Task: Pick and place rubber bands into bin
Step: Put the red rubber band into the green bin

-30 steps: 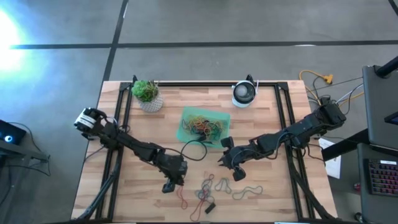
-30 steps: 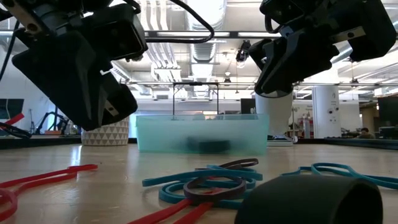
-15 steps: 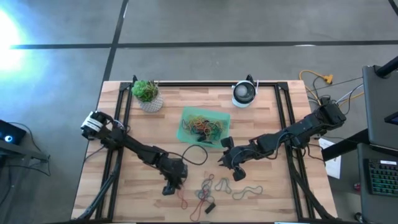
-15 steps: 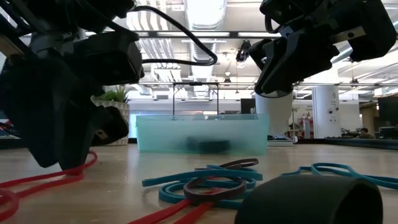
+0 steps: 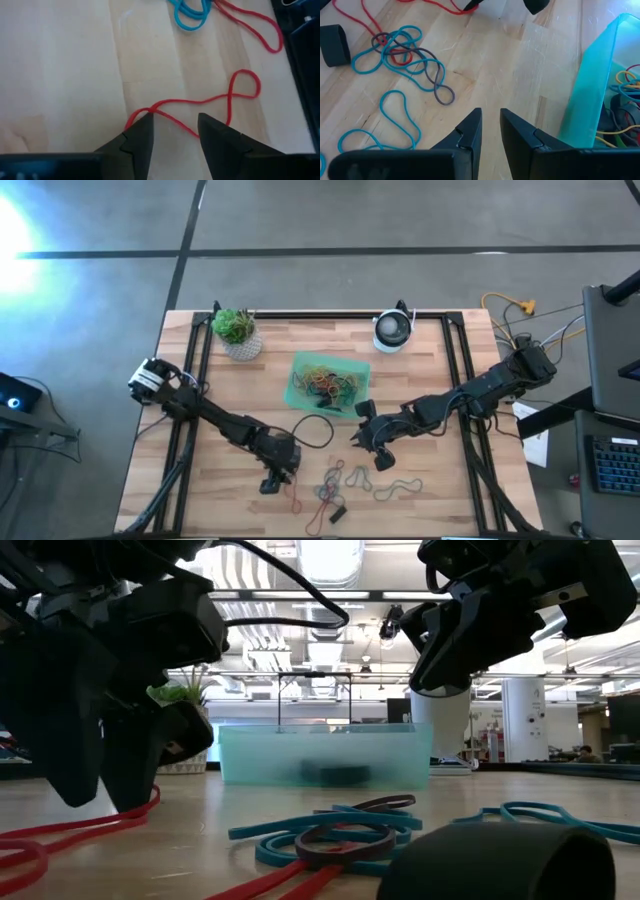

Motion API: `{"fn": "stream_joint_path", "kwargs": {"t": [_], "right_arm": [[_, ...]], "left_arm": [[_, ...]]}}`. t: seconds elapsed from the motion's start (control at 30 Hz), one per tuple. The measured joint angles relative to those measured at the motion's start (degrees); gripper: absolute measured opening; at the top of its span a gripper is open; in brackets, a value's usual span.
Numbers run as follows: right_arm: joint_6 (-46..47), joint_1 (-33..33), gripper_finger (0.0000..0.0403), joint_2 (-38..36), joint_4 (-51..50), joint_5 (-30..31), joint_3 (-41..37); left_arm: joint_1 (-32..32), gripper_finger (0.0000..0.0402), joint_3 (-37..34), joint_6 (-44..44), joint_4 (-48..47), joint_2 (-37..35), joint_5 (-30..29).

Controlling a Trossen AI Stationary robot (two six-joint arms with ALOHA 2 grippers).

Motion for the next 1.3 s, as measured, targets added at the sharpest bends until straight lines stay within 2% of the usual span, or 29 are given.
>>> {"fn": "stream_joint_path", "kwargs": {"t": [0.1, 0.3, 0.57, 0.67, 0.77, 0.97, 1.3], "right_arm": [[0.0, 0.0, 0.0063, 0.0, 0.0, 0.0, 0.0], [0.0, 0.0, 0.0063, 0.0, 0.0, 0.0, 0.0], [0.0, 0.0, 0.0063, 0.0, -0.1, 0.0, 0.0], [0.0, 0.0, 0.0063, 0.0, 0.0, 0.0, 0.0], [0.0, 0.0, 0.0063, 0.0, 0.0, 0.0, 0.0], [0.0, 0.0, 0.0063, 0.0, 0.0, 0.0, 0.0], [0.0, 0.0, 0.0063, 0.0, 0.0, 0.0, -0.1]], "left_arm": [[0.0, 0.0141, 0.0, 1.4, -0.1, 0.1, -2.2], [0.1, 0.0141, 0.0, 1.5, -2.5, 0.9, -12.3], [0.1, 0.0141, -0.1, 1.5, -4.8, 1.3, -14.8], [0.1, 0.0142, -0.1, 2.6, -6.8, 1.3, -18.8], [0.2, 0.0142, -0.1, 2.5, -7.9, 1.3, -20.2], [0.2, 0.0142, -0.1, 2.7, -8.4, 1.4, -19.6], [0.0, 0.0142, -0.2, 7.3, -1.5, 1.4, -9.1]]}}
